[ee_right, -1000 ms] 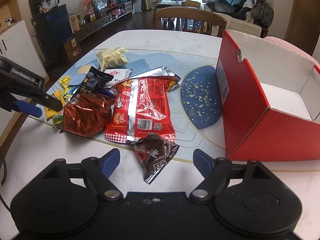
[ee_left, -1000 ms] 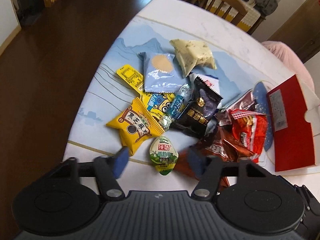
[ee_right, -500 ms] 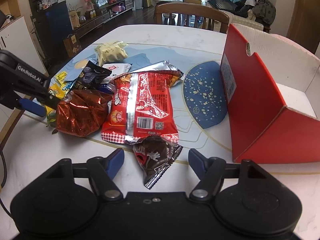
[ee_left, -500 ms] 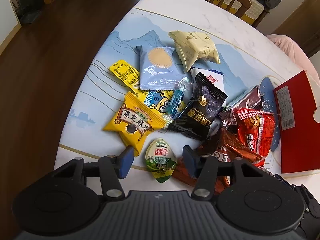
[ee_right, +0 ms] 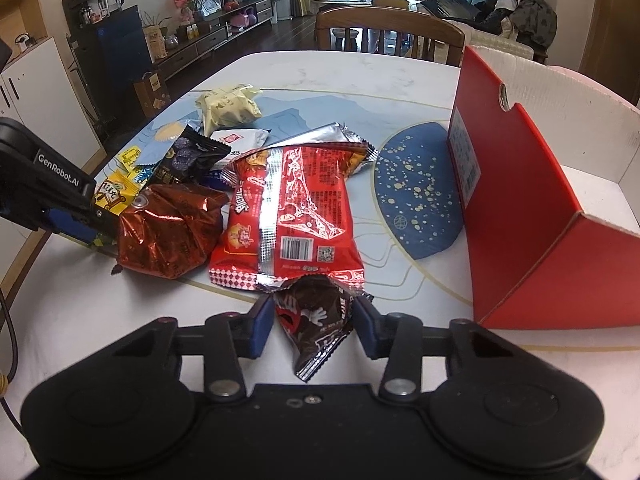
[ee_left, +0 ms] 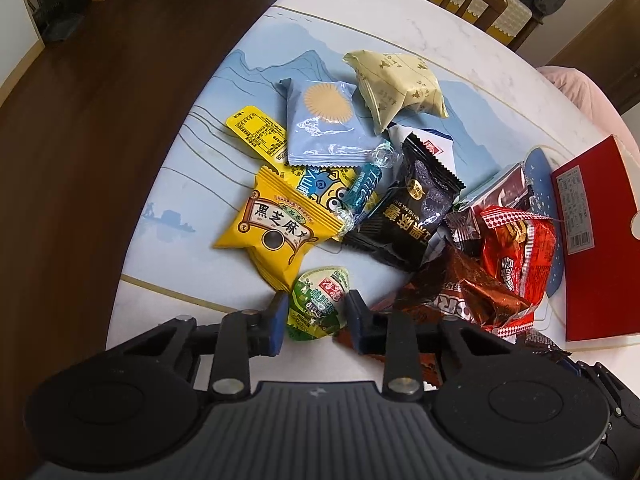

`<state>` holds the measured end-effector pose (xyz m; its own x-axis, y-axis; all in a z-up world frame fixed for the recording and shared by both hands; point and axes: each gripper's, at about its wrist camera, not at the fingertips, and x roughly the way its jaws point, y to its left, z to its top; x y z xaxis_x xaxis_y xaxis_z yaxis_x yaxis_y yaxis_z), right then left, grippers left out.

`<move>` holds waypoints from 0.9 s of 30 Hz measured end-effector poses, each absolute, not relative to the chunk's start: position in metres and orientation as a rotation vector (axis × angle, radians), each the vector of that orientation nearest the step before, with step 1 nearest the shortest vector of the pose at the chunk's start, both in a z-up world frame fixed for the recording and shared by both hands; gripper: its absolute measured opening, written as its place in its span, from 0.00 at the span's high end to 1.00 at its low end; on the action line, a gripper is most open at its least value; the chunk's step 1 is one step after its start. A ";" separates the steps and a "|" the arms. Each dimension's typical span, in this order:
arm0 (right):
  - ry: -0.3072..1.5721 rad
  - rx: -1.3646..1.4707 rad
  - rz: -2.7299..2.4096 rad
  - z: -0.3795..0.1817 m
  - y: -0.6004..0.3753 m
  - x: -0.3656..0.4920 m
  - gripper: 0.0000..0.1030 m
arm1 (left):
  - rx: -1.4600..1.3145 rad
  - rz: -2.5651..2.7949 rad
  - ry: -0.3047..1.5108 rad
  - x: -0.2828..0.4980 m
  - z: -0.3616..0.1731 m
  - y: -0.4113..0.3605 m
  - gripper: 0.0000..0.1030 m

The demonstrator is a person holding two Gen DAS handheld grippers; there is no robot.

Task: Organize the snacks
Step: 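Close left tool on green packet while right tool grasps brown chocolate wrapper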

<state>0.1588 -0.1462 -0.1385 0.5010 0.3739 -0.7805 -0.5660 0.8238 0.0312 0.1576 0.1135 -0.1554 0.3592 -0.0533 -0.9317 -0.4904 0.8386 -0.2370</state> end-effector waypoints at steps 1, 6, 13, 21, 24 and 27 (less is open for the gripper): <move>0.876 -0.241 0.575 -0.139 -0.147 0.158 0.61 | -0.535 0.300 1.182 0.157 -0.155 0.114 0.72; 0.865 -0.243 0.565 -0.137 -0.150 0.154 0.68 | -0.551 0.301 1.179 0.151 -0.156 0.116 0.73; 0.862 -0.230 0.549 -0.129 -0.159 0.141 0.71 | -0.571 0.295 1.177 0.134 -0.155 0.117 0.73; 0.846 -0.207 0.534 -0.113 -0.170 0.120 0.71 | -0.570 0.259 1.151 0.107 -0.143 0.115 0.79; 0.836 -0.195 0.526 -0.106 -0.174 0.112 0.71 | -0.565 0.246 1.141 0.098 -0.140 0.115 0.79; 0.832 -0.180 0.520 -0.102 -0.177 0.104 0.71 | -0.549 0.240 1.137 0.090 -0.138 0.116 0.79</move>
<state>0.1039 -0.1770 -0.1016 0.5573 0.3693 -0.7436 -0.5071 0.8606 0.0474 0.0902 0.1163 -0.1384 0.4129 -0.0921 -0.9061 -0.4504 0.8440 -0.2911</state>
